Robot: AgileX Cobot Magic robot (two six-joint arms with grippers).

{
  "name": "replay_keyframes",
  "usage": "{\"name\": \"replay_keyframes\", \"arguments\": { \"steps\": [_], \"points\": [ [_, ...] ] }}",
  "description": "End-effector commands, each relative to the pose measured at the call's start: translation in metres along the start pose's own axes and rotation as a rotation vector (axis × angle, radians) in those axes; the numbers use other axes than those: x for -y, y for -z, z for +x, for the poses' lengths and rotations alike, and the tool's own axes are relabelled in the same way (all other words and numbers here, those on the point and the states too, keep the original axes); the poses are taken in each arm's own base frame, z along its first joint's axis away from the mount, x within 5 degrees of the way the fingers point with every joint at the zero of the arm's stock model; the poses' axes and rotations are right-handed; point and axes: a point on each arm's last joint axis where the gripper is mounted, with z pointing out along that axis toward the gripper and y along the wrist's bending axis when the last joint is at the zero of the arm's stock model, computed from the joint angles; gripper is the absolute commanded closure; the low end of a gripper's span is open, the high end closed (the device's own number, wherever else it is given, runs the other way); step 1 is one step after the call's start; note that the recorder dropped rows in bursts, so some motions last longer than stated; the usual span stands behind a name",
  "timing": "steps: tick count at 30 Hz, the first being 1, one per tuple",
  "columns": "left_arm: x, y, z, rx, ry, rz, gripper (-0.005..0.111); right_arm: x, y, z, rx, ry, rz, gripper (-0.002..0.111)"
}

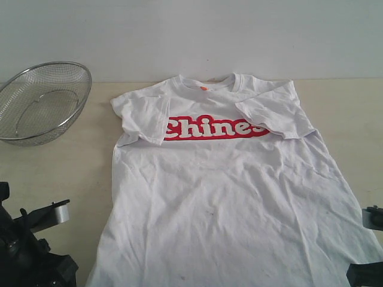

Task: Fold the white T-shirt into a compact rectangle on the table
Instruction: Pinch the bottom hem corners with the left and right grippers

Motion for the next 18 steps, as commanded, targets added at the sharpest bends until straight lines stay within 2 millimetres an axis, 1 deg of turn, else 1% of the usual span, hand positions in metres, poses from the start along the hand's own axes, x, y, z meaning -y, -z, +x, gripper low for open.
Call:
{"name": "replay_keyframes", "arguments": {
  "steps": [1, 18],
  "points": [
    [0.0021, -0.0010, -0.0010, 0.001, -0.005, 0.009, 0.045, 0.0003, -0.0029, -0.0037, 0.035, -0.004, -0.006, 0.108],
    [0.0052, -0.0015, -0.0041, 0.030, -0.025, 0.047, 0.045, 0.0002, -0.0029, -0.0037, 0.035, -0.006, -0.007, 0.108]
  ]
}}
